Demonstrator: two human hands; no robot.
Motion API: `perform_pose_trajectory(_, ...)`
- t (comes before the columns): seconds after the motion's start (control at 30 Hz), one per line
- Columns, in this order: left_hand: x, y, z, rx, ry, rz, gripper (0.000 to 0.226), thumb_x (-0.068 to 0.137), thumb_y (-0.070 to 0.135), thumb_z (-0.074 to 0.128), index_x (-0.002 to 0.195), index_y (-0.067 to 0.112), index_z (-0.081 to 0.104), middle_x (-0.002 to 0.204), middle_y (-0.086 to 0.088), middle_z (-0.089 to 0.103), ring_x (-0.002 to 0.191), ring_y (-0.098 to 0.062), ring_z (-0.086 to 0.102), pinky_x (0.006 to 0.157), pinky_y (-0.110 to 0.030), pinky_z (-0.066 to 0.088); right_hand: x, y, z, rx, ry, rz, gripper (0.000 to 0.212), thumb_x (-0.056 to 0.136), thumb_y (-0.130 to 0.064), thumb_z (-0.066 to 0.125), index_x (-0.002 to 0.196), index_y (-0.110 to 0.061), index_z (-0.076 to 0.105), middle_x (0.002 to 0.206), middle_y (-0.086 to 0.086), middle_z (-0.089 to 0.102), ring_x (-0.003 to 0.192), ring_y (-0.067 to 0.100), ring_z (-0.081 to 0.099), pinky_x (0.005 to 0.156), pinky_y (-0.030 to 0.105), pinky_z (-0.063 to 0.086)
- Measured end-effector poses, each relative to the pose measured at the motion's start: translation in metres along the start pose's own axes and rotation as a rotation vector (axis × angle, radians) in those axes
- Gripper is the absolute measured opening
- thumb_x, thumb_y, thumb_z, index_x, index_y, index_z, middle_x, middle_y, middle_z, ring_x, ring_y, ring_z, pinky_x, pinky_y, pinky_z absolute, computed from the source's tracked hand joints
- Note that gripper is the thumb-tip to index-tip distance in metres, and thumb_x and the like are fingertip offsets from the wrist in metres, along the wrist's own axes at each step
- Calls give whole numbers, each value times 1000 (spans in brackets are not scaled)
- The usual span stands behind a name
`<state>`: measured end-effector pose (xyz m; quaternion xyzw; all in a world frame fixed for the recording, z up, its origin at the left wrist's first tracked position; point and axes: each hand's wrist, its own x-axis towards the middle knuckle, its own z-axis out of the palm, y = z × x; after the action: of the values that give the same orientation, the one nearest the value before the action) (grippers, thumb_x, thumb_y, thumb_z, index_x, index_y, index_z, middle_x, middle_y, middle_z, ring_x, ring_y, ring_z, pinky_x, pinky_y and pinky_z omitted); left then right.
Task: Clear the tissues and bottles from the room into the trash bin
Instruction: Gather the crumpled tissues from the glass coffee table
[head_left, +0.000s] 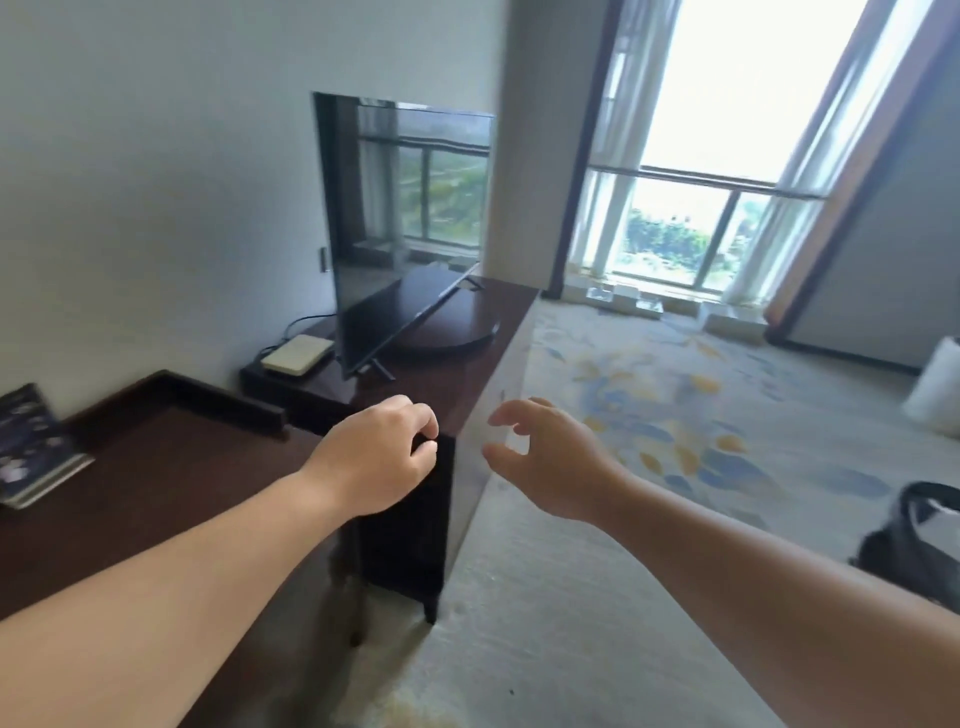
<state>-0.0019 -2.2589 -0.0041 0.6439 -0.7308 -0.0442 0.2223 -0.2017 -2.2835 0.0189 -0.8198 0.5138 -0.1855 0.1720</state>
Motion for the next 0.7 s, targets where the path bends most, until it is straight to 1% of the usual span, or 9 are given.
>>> perform_pose_trajectory(0.07, 24, 39, 26, -2, -26, 48, 15, 90, 33, 50, 99, 28, 60, 96, 11, 55, 88, -11, 58, 78, -31, 49, -8, 41, -22, 0, 17, 35, 38, 87, -44, 58, 121, -30, 58, 122, -9, 55, 113, 14, 55, 92, 31, 44)
perform_pose_trajectory(0.2, 65, 111, 70, -17, -78, 143, 13, 91, 33, 51, 98, 27, 60, 90, 13, 50, 83, -9, 56, 73, -25, 44, -29, 116, -58, -13, 46, 114, 38, 88, -44, 58, 122, -30, 58, 126, -9, 54, 114, 13, 54, 84, 25, 39)
perform_pose_trajectory(0.3, 88, 153, 99, -27, -104, 209, 14, 91, 33, 51, 101, 29, 60, 90, 15, 47, 84, -9, 54, 76, -26, 44, -43, 161, -78, -13, 61, 186, 38, 88, -46, 57, 123, -30, 57, 125, -8, 55, 113, 14, 55, 89, 30, 44)
perform_pose_trajectory(0.37, 102, 181, 118, -33, -134, 257, 16, 91, 34, 51, 103, 30, 60, 93, 16, 46, 90, -10, 56, 80, -28, 45, -51, 191, -90, -4, 77, 238, 40, 88, -47, 56, 123, -30, 57, 126, -8, 54, 113, 13, 55, 90, 32, 46)
perform_pose_trajectory(0.43, 115, 202, 137, -37, -183, 297, 19, 91, 35, 50, 106, 30, 60, 99, 16, 51, 95, -11, 58, 84, -31, 47, -58, 216, -98, 0, 86, 279, 41, 87, -48, 54, 124, -30, 56, 127, -9, 53, 113, 12, 54, 92, 34, 47)
perform_pose_trajectory(0.53, 138, 225, 163, -39, -244, 340, 20, 91, 37, 49, 107, 31, 59, 109, 14, 56, 96, -11, 60, 85, -35, 50, -63, 248, -106, 17, 108, 331, 42, 88, -48, 54, 125, -28, 56, 127, -8, 54, 113, 12, 54, 93, 34, 45)
perform_pose_trajectory(0.63, 165, 245, 192, -44, -301, 386, 21, 92, 37, 48, 109, 31, 59, 112, 13, 56, 97, -10, 59, 84, -33, 49, -66, 280, -112, 40, 117, 394, 42, 89, -45, 55, 126, -25, 55, 129, -7, 52, 116, 11, 52, 96, 32, 44)
perform_pose_trajectory(0.7, 185, 260, 211, -50, -338, 424, 21, 93, 37, 48, 111, 31, 58, 113, 13, 55, 98, -11, 59, 83, -32, 48, -66, 303, -118, 42, 128, 450, 42, 90, -45, 56, 127, -26, 54, 131, -8, 50, 117, 11, 51, 95, 30, 43)
